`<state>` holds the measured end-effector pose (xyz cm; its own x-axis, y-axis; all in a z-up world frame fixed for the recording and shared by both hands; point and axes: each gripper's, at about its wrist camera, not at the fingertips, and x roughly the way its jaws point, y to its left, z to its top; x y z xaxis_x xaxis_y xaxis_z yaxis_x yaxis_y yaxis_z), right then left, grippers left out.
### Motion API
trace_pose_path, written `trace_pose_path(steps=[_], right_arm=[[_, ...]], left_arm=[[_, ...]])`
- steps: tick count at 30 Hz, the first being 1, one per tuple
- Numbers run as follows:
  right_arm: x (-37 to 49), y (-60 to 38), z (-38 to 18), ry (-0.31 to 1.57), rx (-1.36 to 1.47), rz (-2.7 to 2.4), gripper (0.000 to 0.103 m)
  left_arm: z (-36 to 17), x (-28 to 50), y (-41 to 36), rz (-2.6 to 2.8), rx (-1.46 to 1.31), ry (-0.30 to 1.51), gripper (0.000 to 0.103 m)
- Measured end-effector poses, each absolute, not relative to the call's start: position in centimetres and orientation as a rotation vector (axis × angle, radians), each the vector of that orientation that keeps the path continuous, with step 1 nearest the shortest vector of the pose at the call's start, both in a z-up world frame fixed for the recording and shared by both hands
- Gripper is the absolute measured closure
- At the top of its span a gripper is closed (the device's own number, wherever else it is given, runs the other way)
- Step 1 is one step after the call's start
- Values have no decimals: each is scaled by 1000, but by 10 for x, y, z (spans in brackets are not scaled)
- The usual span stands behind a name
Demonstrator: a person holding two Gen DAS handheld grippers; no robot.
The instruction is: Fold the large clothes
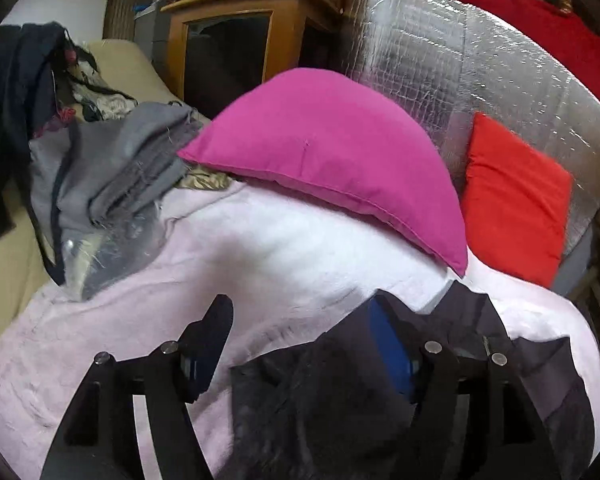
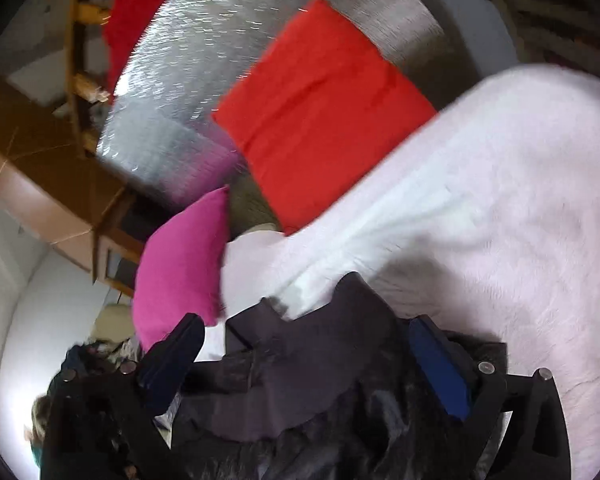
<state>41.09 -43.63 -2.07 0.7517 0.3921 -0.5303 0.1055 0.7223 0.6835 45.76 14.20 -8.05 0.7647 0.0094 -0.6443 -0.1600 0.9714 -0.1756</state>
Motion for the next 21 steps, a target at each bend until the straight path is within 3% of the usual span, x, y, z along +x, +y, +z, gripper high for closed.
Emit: trace_pose_path(steps=[4, 10, 21], right_arm=[[361, -451, -9, 718, 713, 201, 0], [305, -475, -65, 881, 703, 160, 0], [301, -457, -80, 931, 627, 171, 0]], left_arm=[[-84, 410, 164, 57, -230, 681, 27], [-134, 360, 177, -31, -234, 808, 26], [-139, 355, 171, -42, -221, 827, 23]])
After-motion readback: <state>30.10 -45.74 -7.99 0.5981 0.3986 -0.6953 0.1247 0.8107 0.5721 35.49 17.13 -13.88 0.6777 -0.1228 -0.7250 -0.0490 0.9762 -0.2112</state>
